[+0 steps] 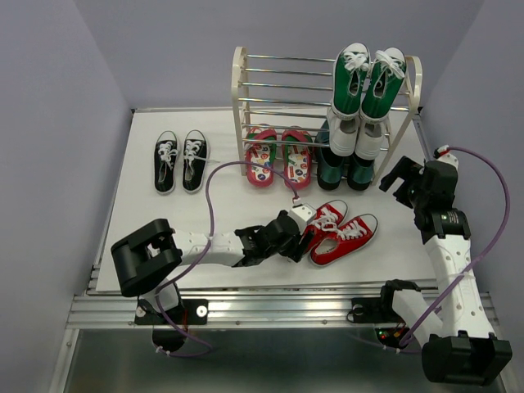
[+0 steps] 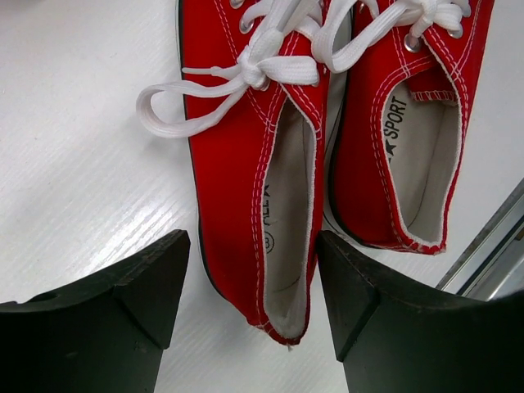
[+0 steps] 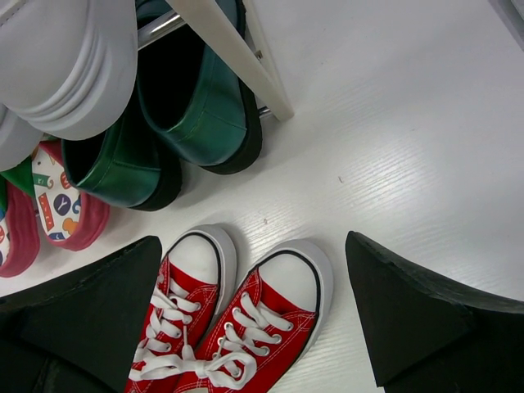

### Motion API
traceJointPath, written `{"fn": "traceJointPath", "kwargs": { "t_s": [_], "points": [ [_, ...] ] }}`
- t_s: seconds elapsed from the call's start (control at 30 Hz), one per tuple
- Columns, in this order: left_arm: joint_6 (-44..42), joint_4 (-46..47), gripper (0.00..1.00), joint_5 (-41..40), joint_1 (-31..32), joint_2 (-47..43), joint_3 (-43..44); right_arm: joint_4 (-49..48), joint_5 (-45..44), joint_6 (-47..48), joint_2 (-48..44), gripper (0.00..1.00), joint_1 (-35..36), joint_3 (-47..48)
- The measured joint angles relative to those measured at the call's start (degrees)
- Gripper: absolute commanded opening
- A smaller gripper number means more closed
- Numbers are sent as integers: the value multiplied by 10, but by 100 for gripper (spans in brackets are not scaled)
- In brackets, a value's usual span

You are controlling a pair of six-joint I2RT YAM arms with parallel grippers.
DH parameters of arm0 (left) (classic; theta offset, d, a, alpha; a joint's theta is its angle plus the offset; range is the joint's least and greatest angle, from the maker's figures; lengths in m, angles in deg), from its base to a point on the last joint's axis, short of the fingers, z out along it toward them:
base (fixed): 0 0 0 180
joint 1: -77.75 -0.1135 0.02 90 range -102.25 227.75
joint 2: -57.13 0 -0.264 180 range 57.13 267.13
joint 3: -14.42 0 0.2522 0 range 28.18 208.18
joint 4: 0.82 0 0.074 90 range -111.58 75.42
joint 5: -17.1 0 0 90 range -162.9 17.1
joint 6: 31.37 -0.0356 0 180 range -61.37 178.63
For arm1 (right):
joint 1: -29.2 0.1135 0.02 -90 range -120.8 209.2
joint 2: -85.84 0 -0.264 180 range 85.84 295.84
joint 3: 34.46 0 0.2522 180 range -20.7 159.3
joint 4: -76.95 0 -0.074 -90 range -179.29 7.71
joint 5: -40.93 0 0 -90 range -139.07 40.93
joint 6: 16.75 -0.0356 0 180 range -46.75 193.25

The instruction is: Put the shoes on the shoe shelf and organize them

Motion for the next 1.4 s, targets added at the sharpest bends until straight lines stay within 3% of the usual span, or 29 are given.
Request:
{"fn": "traceJointPath", "kwargs": {
  "t_s": [0.17,0.47,0.5,0.53,0.57,0.6,0.97,1.4],
  "points": [
    [0,0,62,2,0,0,0,0,-3,0,-2,100,0,0],
    [1,-10,61,-14,9,8,10,0,-14,0,-6,100,0,0],
    [1,-12,57,-16,10,9,11,0,-15,0,-8,100,0,0],
    [1,-13,39,-17,12,9,11,0,-17,0,-10,100,0,0],
    [3,-13,15,-21,13,9,12,0,-19,0,-12,100,0,0],
    [2,-14,0,-24,14,11,12,0,-20,0,-13,100,0,0],
    [30,-63,0,-111,35,17,44,0,-44,-2,-35,100,0,-1],
    [13,-115,0,-268,45,-205,3,0,-56,-3,-45,100,0,-2]
  ]
}}
